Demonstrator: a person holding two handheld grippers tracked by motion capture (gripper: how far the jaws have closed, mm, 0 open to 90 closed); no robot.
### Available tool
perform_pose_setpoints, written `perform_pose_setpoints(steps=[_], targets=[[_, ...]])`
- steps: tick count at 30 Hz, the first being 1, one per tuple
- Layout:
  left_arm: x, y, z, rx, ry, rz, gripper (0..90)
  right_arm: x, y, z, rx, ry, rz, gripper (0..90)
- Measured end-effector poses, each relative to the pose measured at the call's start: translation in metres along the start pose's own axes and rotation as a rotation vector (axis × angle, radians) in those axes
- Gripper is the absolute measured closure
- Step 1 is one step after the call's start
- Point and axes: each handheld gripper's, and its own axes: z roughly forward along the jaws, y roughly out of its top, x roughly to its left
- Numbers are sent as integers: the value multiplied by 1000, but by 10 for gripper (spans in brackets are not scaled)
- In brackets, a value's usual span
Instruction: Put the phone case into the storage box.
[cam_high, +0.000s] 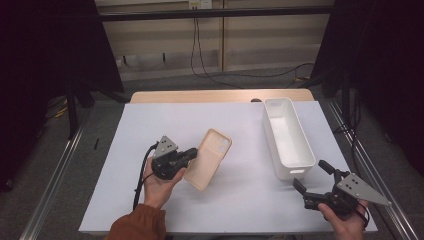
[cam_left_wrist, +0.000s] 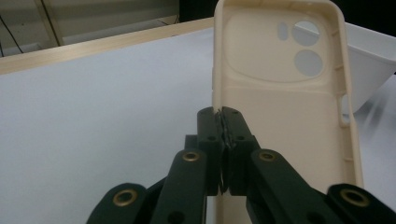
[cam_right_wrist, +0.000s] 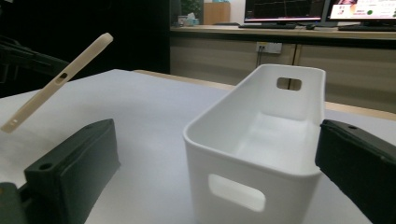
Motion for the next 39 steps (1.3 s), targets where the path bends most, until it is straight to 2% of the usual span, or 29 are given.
perform_pose_setpoints(steps=[2,10,20,26,34,36,39], targets=[[-1,0,0,-6,-10,-8,877,4,3,4,-2,12,-4,0],[-8,0,0,-14,-25,7,877,20,10,19,17,81,-27,2],[-18,0,3,-20,-48,29,877,37,15,33,10,158,-29,57],[-27,1,7,-21,-62,38,877,48,20,46,18,206,-26,56],[-34,6,11,-36,-69,40,877,57,28,63,30,246,-46,64],[-35,9,13,-50,-65,25,877,58,30,68,40,251,-49,66],[-38,12,16,-58,-68,23,877,59,32,73,42,260,-43,66]])
